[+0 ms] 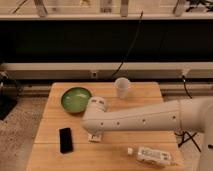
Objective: Place the pepper on the white sponge
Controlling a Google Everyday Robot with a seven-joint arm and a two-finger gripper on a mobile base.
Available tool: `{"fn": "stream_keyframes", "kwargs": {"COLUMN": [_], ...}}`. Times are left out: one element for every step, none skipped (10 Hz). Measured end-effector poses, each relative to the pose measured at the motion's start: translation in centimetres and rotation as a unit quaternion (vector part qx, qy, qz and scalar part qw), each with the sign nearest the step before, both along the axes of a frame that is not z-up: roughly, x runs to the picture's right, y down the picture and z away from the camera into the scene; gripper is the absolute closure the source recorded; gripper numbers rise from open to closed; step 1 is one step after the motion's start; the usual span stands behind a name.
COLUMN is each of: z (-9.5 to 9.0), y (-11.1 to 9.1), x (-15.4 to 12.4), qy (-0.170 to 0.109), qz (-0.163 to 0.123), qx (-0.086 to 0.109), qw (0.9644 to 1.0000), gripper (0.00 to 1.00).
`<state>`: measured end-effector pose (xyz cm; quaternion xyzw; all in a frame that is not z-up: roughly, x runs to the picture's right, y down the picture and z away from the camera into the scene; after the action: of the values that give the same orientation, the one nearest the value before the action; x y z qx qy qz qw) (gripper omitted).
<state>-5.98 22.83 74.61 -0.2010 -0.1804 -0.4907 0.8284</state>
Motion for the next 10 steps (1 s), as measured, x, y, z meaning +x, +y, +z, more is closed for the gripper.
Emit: {"fn": "stream_keyframes", "kwargs": {"z": [0.0,0.1,0.2,0.3,0.4,0.6,0.7,0.7,0.8,0.8], "y": [0.1,0.1,0.2,0.3,0.4,0.5,0.7,0.8,0.9,1.0], "x": [-0.1,-0.2,-0.3,-0.6,-0.7,-0.8,-0.9,-1.1,-1.1,-1.2], "qy": [-0.002,-0.004,-0.006,-0.009,-0.011,-0.011,-0.013,-0.015,-0.015,-0.016], "qz": [-0.001,-0.002,-0.003,-0.005,-0.007,-0.008,-0.012,-0.015,-0.018,-0.021], "qx": [-0.001,-0.002,-0.002,-0.004,-0.006,-0.007,-0.010,-0.011,-0.012,-0.013], "qw": [1.0000,1.0000,1.0000,0.9999,0.9999,0.9999,0.9998,0.9997,0.9997,0.9996], "gripper": [0.98,0.98,0.98,0.98,0.98,0.98,0.98,0.97,0.92,0.85]}}
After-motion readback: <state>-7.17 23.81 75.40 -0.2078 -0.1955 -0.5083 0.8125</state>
